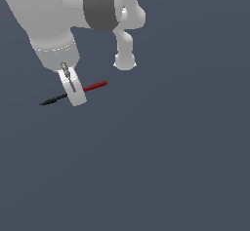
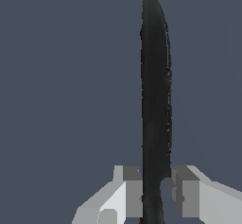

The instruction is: Pick up the object and move it to a goal position.

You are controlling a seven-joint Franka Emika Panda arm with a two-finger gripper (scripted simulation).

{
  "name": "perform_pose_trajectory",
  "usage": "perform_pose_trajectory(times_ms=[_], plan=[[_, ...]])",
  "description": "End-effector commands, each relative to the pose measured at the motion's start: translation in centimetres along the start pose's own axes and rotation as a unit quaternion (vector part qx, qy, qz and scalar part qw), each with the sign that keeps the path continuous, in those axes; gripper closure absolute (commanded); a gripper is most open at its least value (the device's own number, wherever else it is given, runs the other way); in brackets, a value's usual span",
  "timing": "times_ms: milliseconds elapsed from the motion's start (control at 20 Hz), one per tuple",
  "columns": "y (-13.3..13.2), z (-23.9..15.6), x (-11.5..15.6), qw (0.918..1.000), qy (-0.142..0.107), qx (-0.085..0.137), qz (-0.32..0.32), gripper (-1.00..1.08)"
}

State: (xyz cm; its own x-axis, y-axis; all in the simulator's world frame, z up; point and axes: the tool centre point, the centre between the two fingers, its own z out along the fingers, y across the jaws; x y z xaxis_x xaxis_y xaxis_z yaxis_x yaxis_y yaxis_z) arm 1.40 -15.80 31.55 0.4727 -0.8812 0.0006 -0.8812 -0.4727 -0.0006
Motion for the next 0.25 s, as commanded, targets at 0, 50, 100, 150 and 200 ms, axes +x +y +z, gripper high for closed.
perform_pose_trajectory(times_ms=[0, 50, 100, 150, 200], plan=[[0.0, -0.1, 0.07, 1.0, 0.0, 0.0, -0.001, 1.08], [-0.07, 0.0, 0.03, 1.0, 0.0, 0.0, -0.001, 1.08], [-0.15, 0.13, -0.04, 1.0, 0.0, 0.0, -0.001, 1.08], [-0.21, 0.22, -0.09, 1.0, 0.0, 0.0, -0.001, 1.08], [-0.23, 0.25, -0.11, 1.0, 0.0, 0.0, -0.001, 1.08]])
